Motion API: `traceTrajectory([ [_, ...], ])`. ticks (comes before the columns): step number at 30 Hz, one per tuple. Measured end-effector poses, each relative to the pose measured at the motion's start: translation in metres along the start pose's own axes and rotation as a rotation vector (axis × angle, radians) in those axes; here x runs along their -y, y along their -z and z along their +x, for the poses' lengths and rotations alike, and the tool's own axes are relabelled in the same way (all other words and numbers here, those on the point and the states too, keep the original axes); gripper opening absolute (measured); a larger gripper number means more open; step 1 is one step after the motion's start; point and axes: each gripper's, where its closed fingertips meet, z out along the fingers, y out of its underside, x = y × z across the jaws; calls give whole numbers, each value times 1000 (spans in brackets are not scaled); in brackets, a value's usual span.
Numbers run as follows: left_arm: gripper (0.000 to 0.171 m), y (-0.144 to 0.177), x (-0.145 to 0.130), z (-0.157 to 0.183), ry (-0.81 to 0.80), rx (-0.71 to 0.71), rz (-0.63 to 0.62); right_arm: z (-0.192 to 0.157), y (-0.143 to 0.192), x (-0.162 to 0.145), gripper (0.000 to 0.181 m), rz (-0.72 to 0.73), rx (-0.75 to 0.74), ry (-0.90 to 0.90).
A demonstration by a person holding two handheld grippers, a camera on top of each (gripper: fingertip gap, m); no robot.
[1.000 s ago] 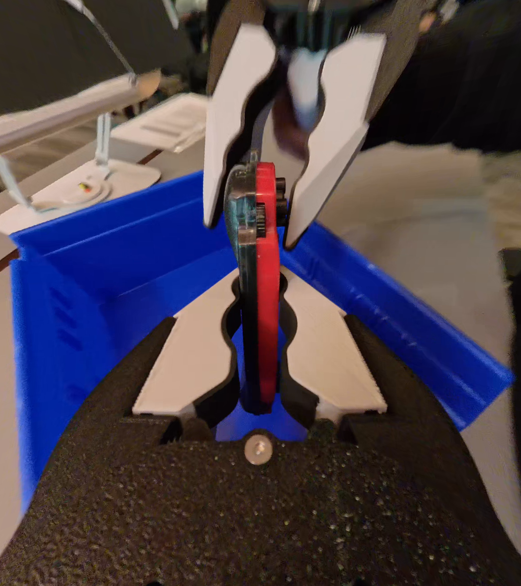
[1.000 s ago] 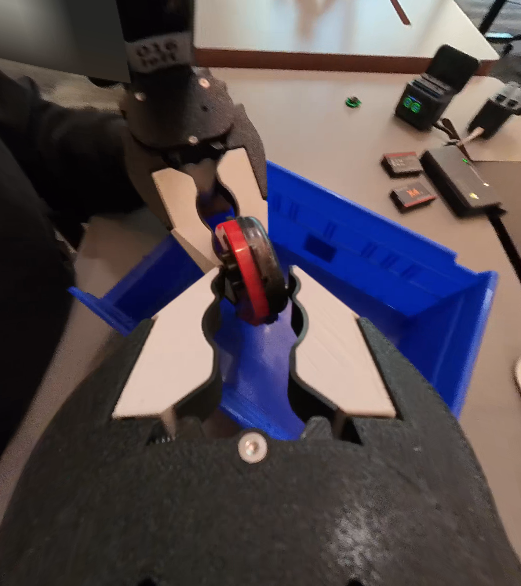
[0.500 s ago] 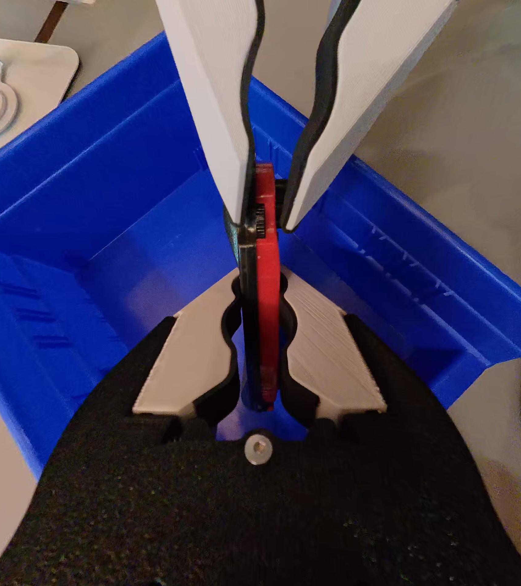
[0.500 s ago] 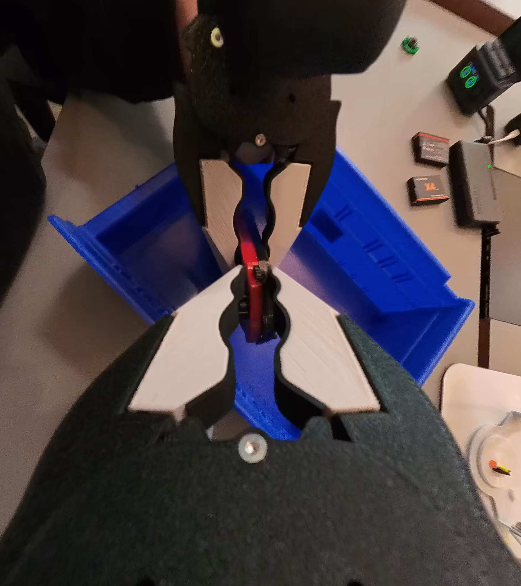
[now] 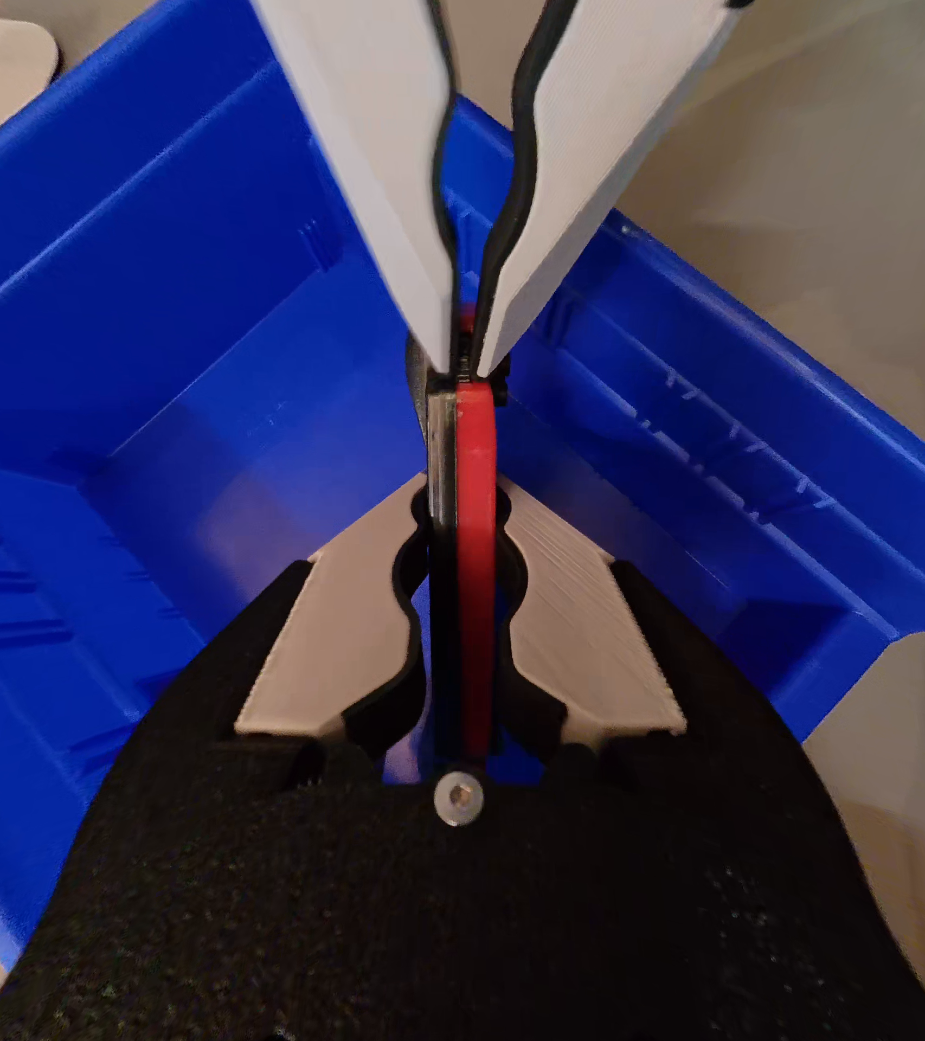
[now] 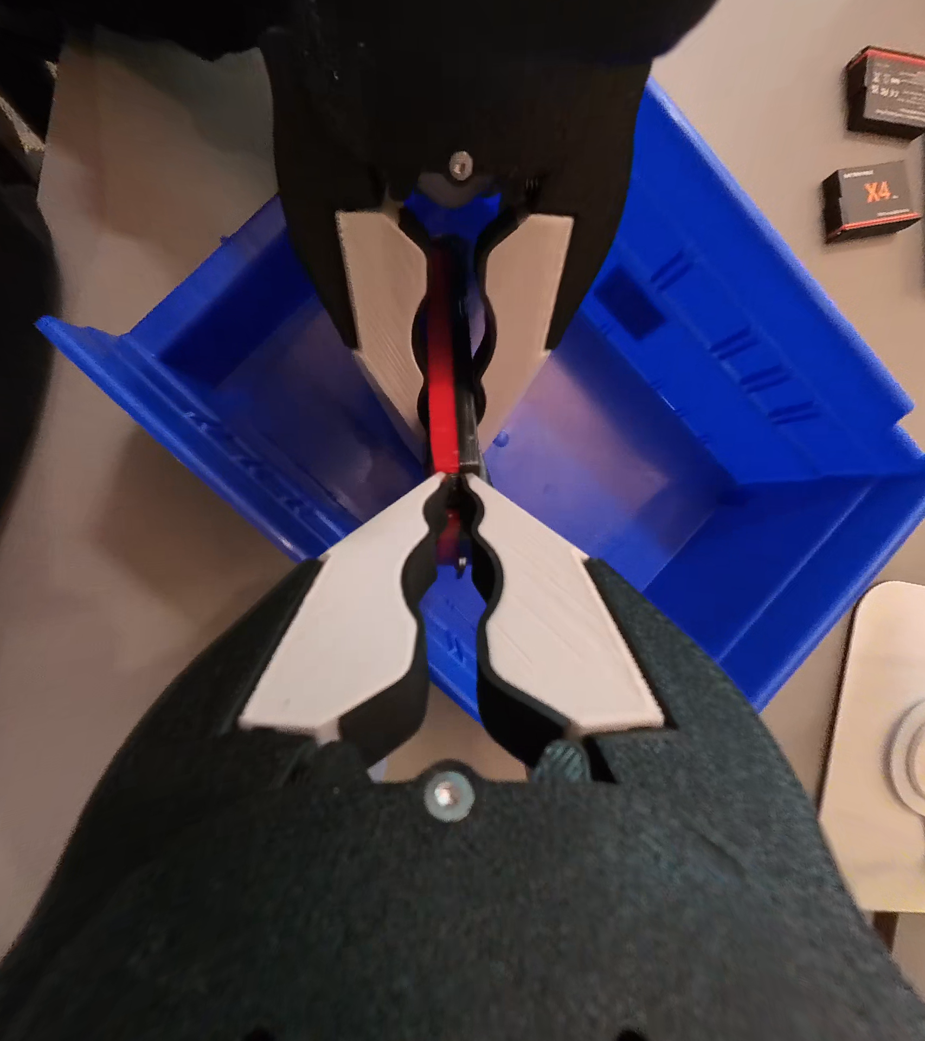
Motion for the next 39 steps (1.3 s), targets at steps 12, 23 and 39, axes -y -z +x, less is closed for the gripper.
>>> traceTrajectory([
  [12, 18, -5, -6, 0, 24, 12, -60, 0, -4, -8, 0, 154, 37, -236],
  [23, 18, -1, -2, -2, 73, -18, -26, 7, 2, -2, 0, 407, 153, -526],
  [39, 17, 30, 31, -53, 448, 136, 314, 55, 39, 3, 27, 453, -597, -505],
])
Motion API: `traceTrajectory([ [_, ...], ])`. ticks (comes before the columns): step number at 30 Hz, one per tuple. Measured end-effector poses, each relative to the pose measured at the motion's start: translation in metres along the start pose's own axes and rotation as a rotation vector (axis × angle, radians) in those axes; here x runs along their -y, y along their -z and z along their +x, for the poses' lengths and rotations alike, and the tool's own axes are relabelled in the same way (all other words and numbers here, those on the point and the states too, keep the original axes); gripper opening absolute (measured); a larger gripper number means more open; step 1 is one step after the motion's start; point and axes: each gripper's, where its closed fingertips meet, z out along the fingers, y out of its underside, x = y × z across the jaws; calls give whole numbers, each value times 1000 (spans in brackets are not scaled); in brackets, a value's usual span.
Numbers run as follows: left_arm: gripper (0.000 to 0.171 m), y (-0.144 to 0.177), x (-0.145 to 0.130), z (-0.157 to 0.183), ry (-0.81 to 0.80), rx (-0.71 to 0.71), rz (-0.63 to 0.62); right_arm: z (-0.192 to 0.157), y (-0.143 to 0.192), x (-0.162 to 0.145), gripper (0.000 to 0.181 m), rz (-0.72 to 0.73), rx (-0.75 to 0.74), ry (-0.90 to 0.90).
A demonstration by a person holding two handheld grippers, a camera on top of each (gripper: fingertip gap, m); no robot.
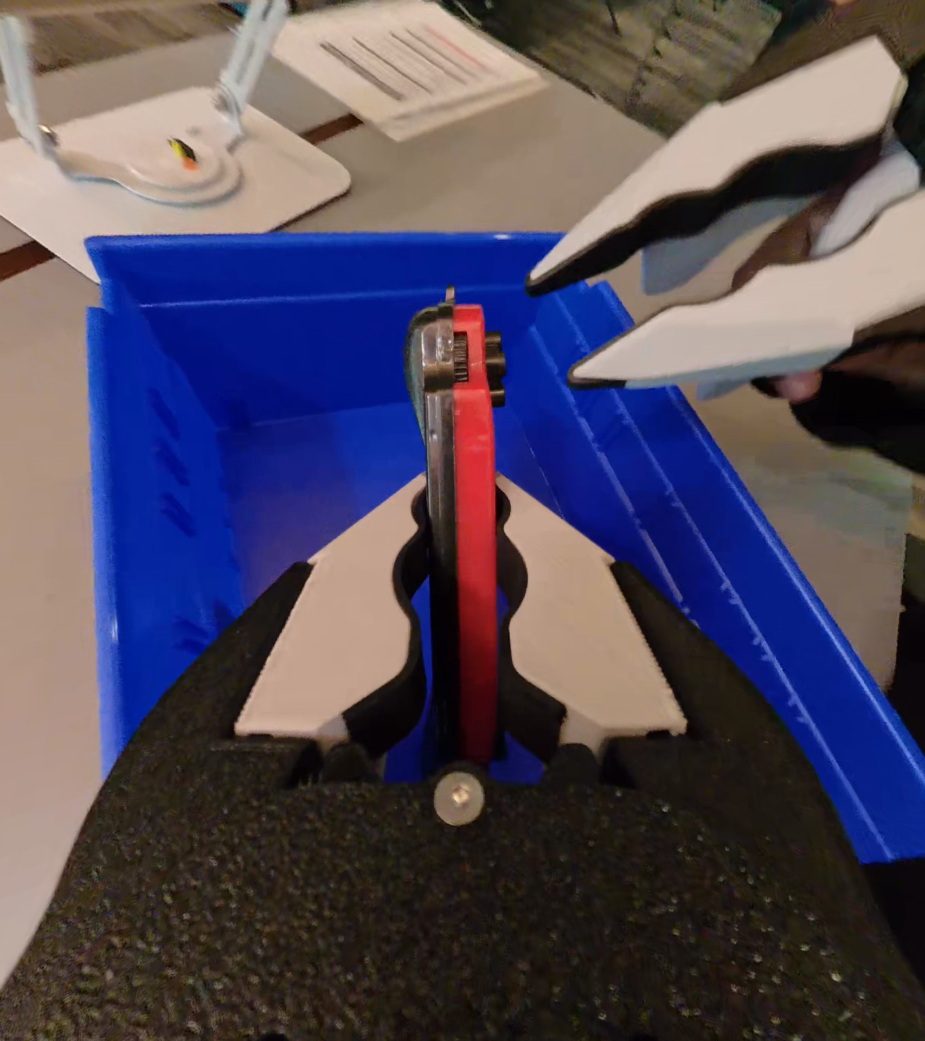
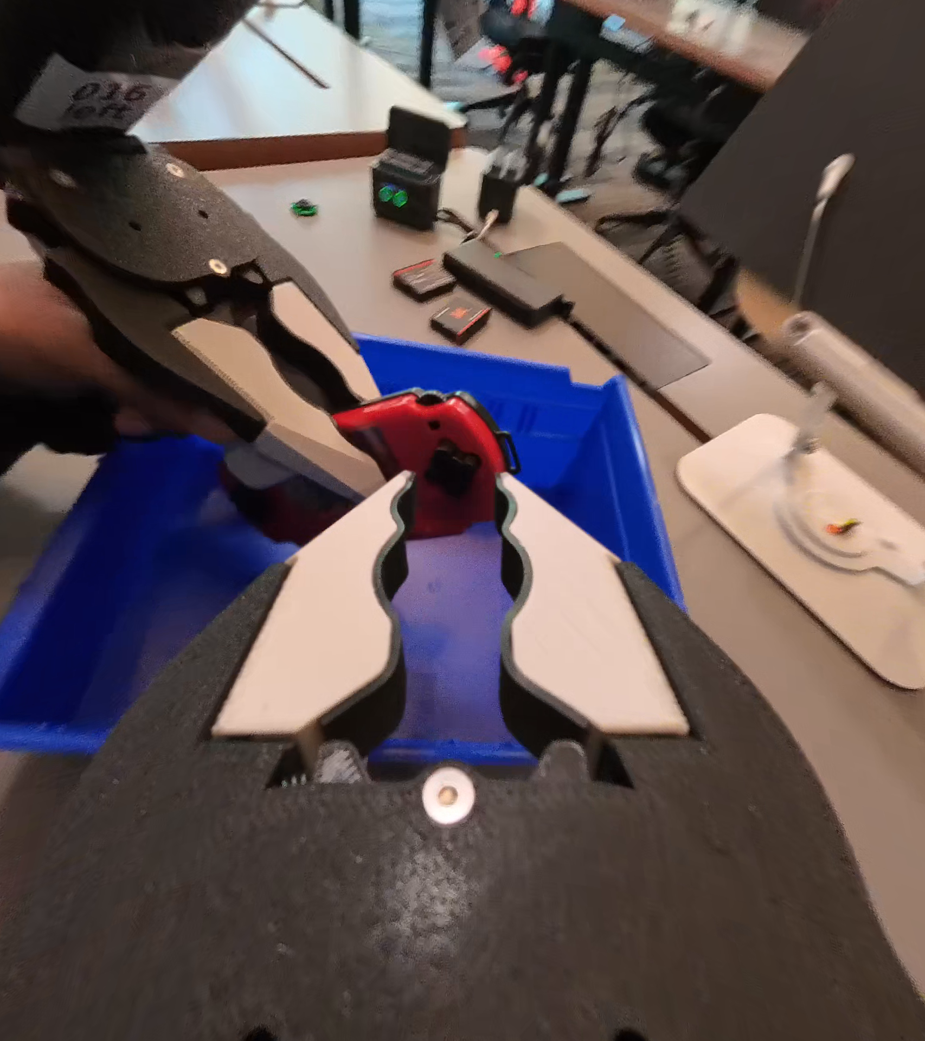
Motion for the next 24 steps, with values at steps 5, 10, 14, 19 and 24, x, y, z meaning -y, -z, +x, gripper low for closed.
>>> traceTrajectory([
  [5, 16, 3, 15, 9, 56, -18, 119, -4, -3, 13, 27, 56, -145, 6],
  [10, 16, 6, 18, 15, 56, -34, 155, 0, -2, 17, 21, 88, -216, 1],
  [14, 16, 4, 17, 17, 75, -45, 173, 1, -2, 15, 19, 86, -267, 24],
  [19, 16, 5, 20, 14, 77, -21, 221, 0, -3, 16, 18, 115, -273, -74],
  [24, 17, 10, 27, 7, -13, 131, 274, -1, -5, 22, 17, 167, -217, -220],
])
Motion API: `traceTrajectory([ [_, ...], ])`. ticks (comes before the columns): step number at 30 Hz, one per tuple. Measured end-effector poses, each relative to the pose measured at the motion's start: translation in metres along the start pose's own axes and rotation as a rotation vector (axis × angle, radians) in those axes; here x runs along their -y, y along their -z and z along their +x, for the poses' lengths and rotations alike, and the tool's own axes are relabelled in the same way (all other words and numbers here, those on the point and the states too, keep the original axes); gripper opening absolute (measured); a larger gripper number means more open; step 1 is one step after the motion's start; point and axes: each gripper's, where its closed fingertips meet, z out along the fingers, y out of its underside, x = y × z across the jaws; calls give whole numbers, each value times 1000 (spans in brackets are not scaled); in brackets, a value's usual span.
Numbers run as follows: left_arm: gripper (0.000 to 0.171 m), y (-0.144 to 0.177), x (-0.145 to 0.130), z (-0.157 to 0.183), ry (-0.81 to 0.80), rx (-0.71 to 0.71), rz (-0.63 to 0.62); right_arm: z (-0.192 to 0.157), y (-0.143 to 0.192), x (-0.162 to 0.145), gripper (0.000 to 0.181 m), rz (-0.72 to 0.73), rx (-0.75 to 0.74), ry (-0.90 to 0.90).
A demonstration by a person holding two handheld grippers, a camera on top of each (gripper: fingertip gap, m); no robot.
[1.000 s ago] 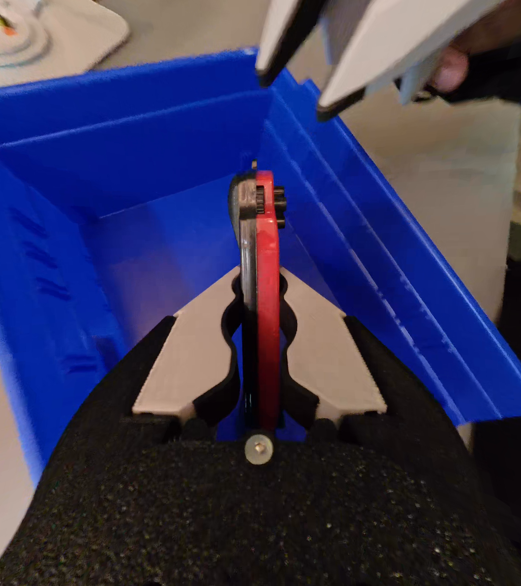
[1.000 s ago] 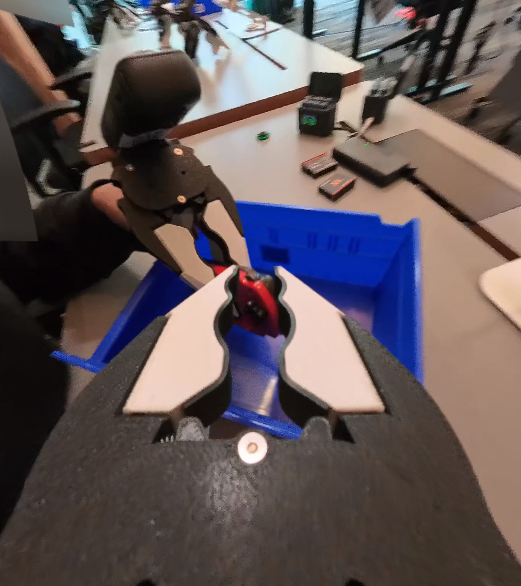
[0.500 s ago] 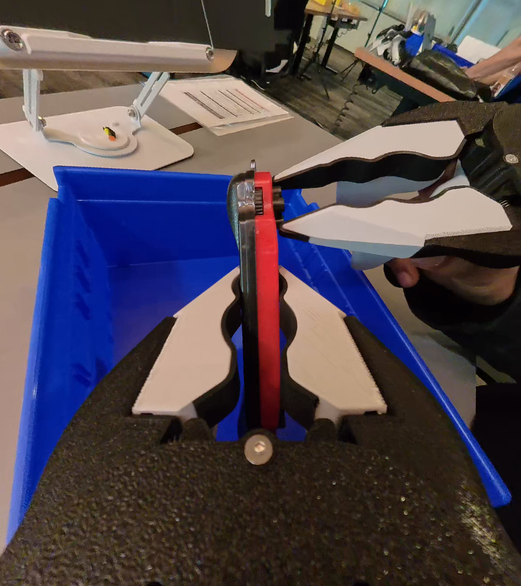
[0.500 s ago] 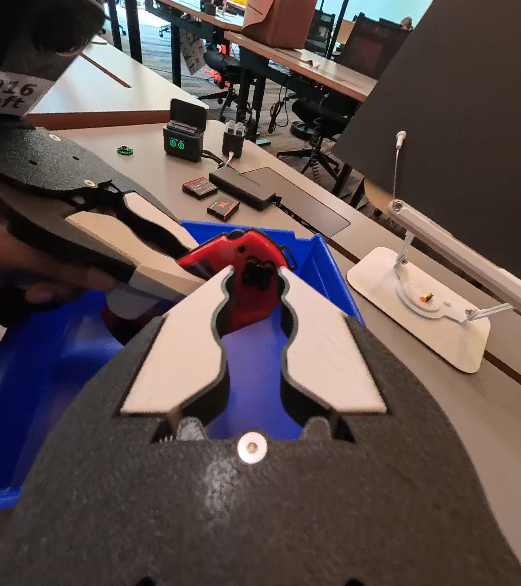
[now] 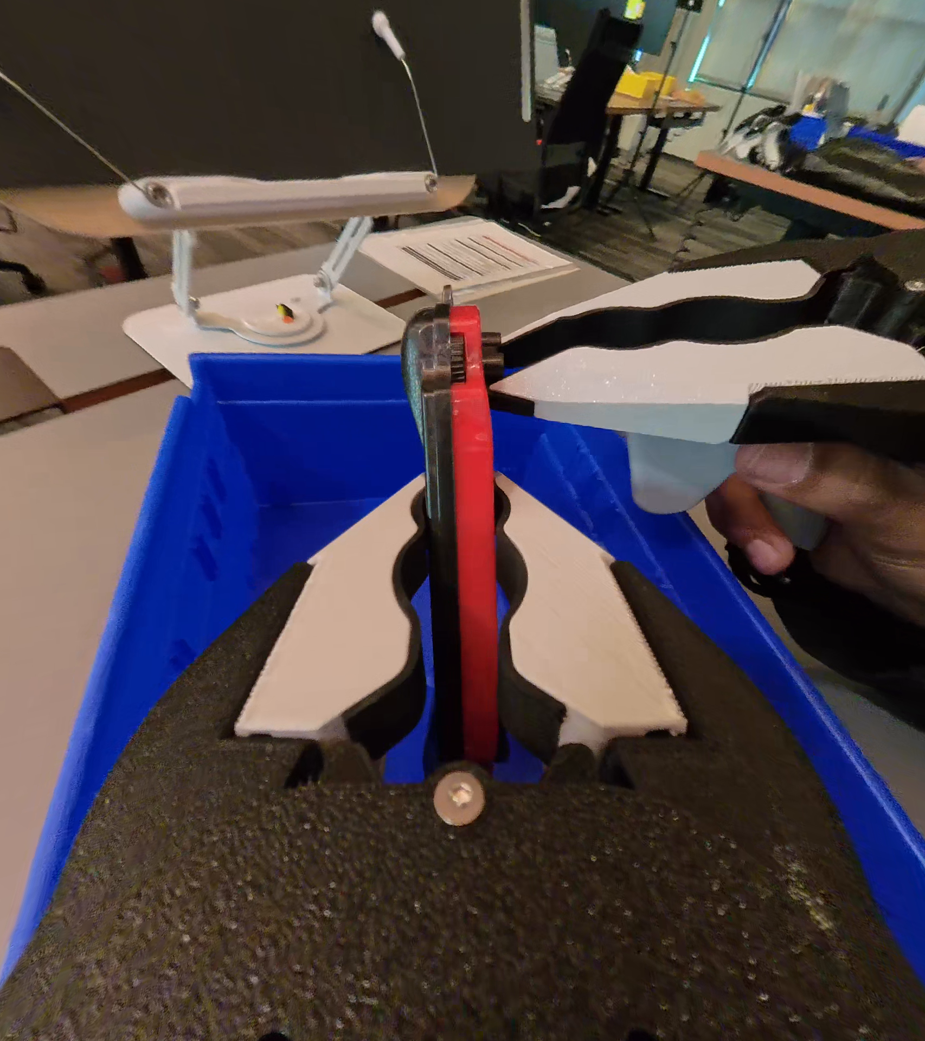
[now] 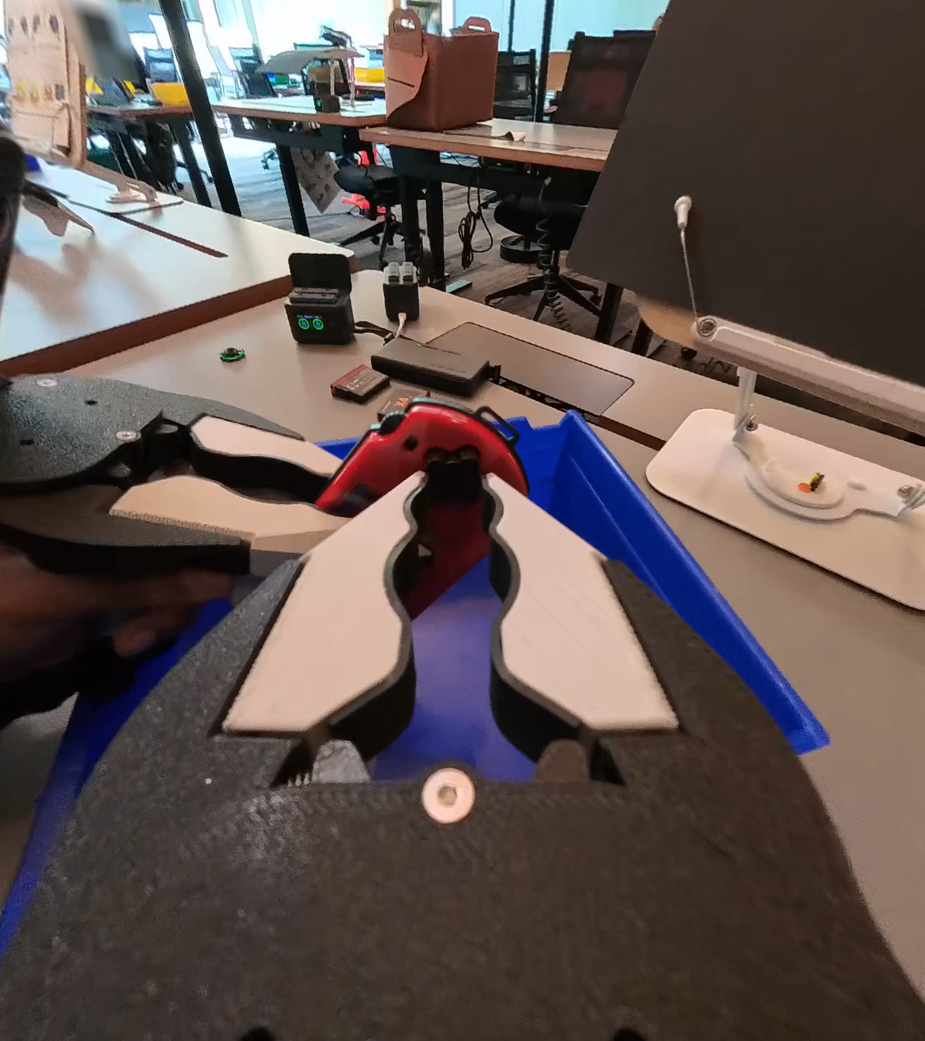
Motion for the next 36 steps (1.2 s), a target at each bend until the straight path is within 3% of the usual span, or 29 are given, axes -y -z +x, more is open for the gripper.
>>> traceTrajectory([
  [16, 21, 7, 13, 1, -47, 6, 95, -13, 2, 1, 14, -34, 51, 69],
  [21, 19, 5, 11, -1, 66, -44, 81, -10, 1, -2, 13, -22, 46, 30],
  [23, 19, 4, 11, -3, 42, -10, 81, -9, 0, -3, 14, -9, 51, -18],
  [26, 18, 3, 11, -5, 17, 24, 78, -7, 1, -3, 13, 21, 141, -244],
  [27, 18, 3, 10, -9, 29, 39, 75, 0, 2, -5, 0, 30, 139, -324],
  [29, 18, 10, 6, -42, 25, 161, 58, 9, 15, 2, 0, 80, 184, -381],
  [31, 19, 15, 11, -48, 112, 104, 84, 20, 20, -3, 0, 43, 79, -236],
  [34, 19, 10, 11, -36, 93, 73, 88, 19, 20, 6, 2, 65, 13, -122],
  [36, 19, 6, 12, -25, 82, 45, 95, 11, 15, 12, 23, 84, 16, -86],
])
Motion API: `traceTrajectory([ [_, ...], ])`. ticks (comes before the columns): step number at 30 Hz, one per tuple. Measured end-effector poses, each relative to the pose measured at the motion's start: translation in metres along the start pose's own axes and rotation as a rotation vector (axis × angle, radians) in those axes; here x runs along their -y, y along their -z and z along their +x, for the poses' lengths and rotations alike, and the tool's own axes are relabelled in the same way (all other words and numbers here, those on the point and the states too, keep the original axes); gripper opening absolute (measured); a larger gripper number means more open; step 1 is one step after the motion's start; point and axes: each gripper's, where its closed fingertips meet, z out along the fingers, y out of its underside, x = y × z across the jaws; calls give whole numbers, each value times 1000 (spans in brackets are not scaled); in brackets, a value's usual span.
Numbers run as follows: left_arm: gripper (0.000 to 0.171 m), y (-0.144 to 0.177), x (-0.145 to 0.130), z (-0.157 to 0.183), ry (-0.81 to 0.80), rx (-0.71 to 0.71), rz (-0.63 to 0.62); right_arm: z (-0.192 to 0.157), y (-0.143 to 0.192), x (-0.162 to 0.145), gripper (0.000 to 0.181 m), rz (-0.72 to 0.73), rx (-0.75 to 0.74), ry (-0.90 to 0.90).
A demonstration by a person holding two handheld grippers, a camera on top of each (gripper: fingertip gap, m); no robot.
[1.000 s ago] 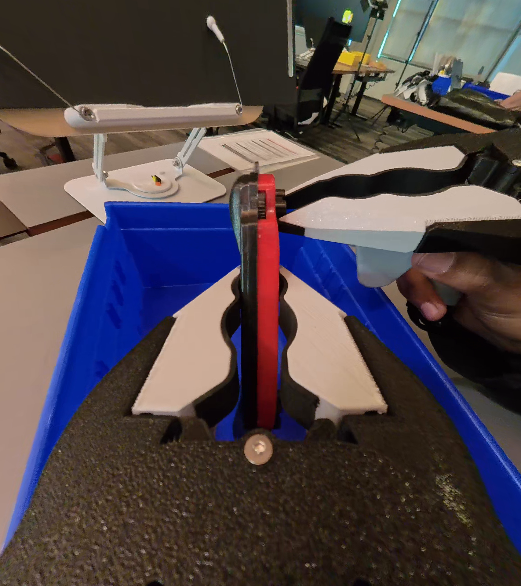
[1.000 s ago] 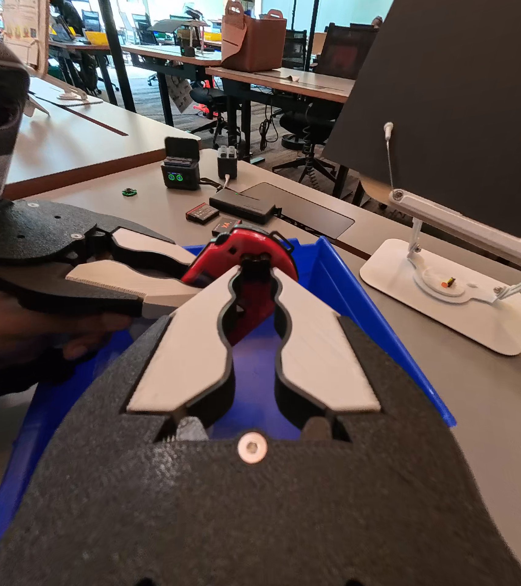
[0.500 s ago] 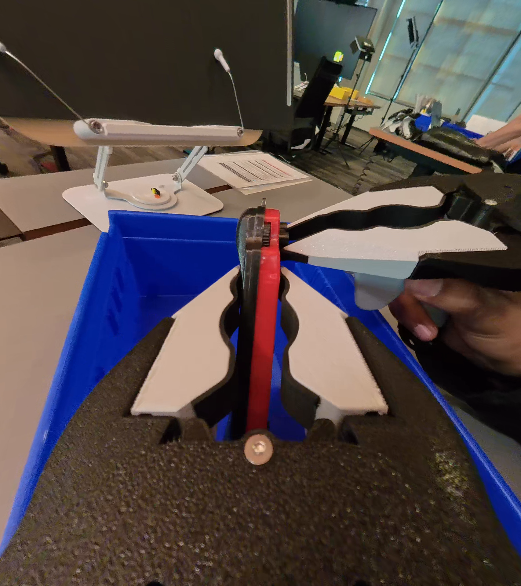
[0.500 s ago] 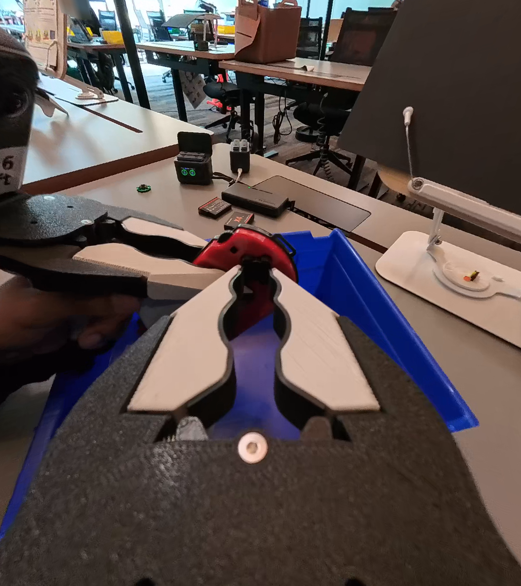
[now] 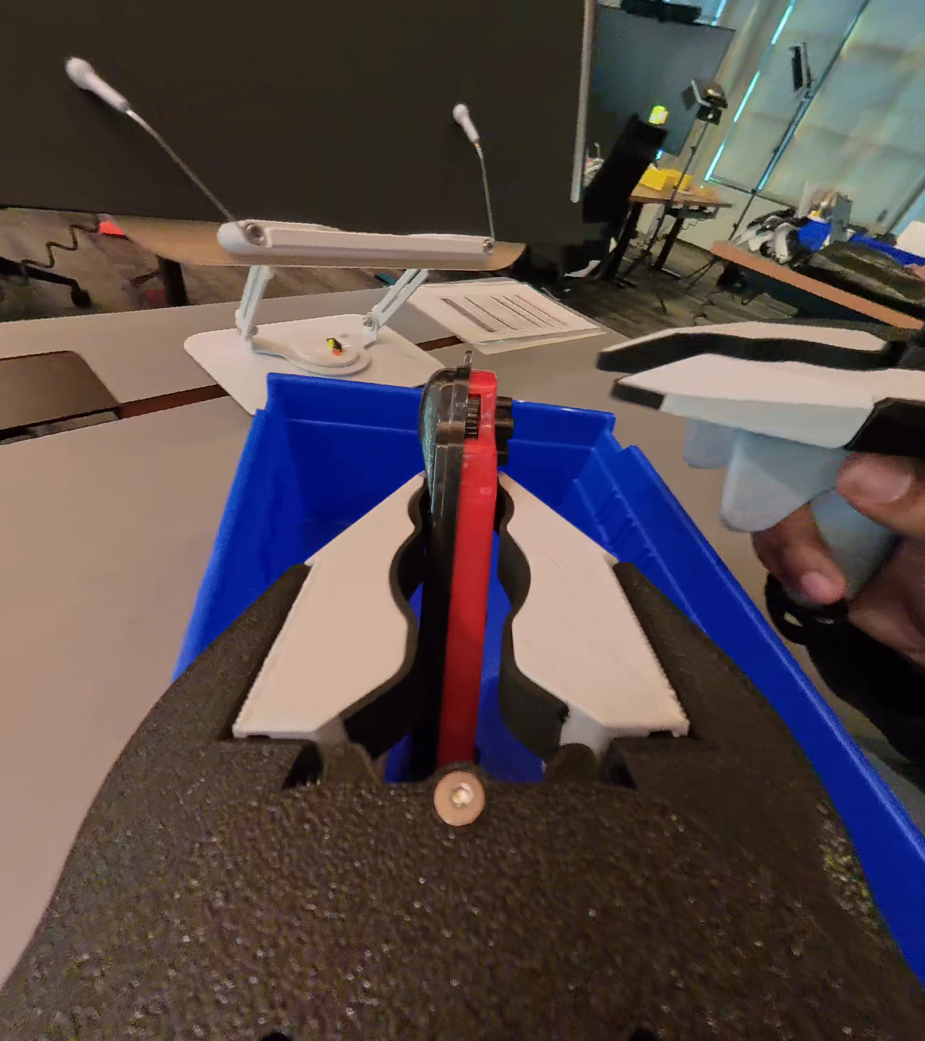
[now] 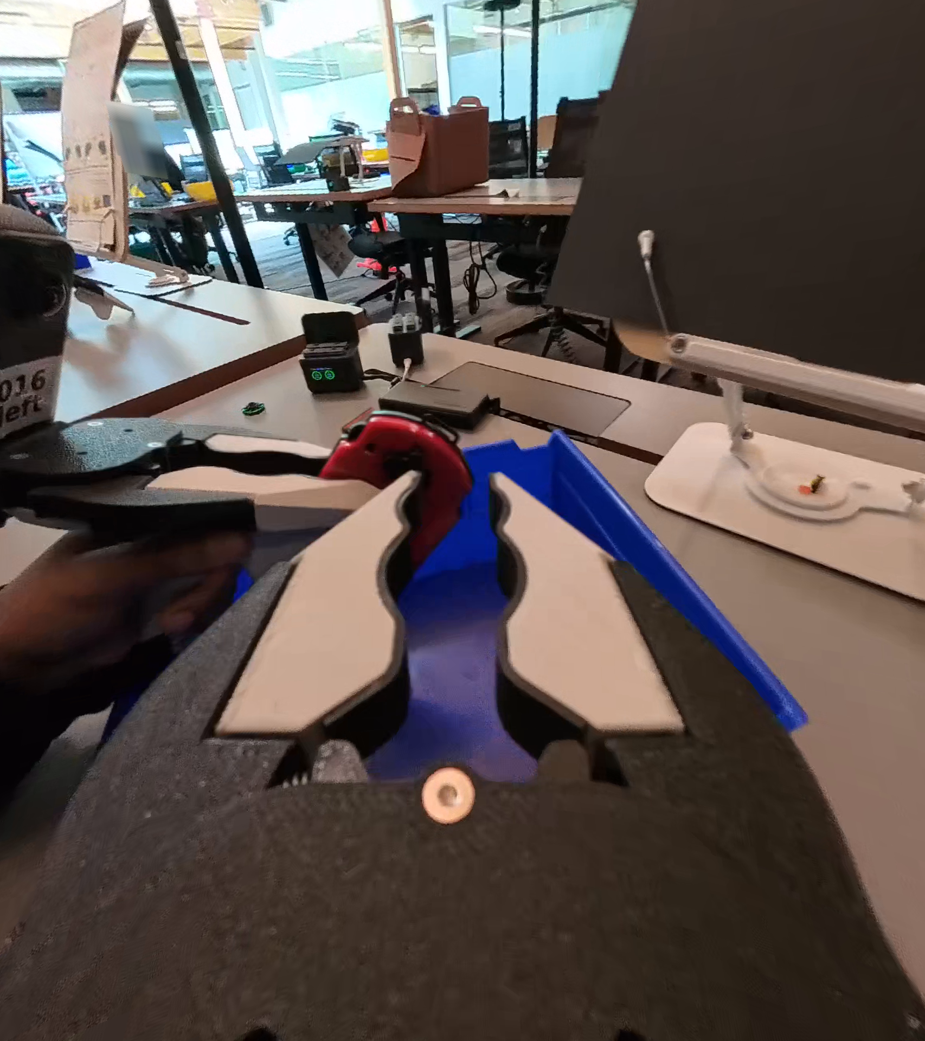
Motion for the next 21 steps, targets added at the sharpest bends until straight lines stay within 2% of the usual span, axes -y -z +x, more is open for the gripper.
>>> traceTrajectory([
  [4, 19, -1, 2, 10, -22, -6, 24, -18, -13, -3, 32, -14, 22, 53],
  [9, 19, 2, 10, 19, 10, -28, 80, -26, -18, -2, 33, -12, 8, 90],
  [16, 19, 6, 13, 23, 33, -43, 100, -25, -16, 2, 23, -2, 16, 103],
  [21, 19, 6, 10, 18, 22, -12, 93, -27, -20, 0, 17, -17, -28, 211],
])
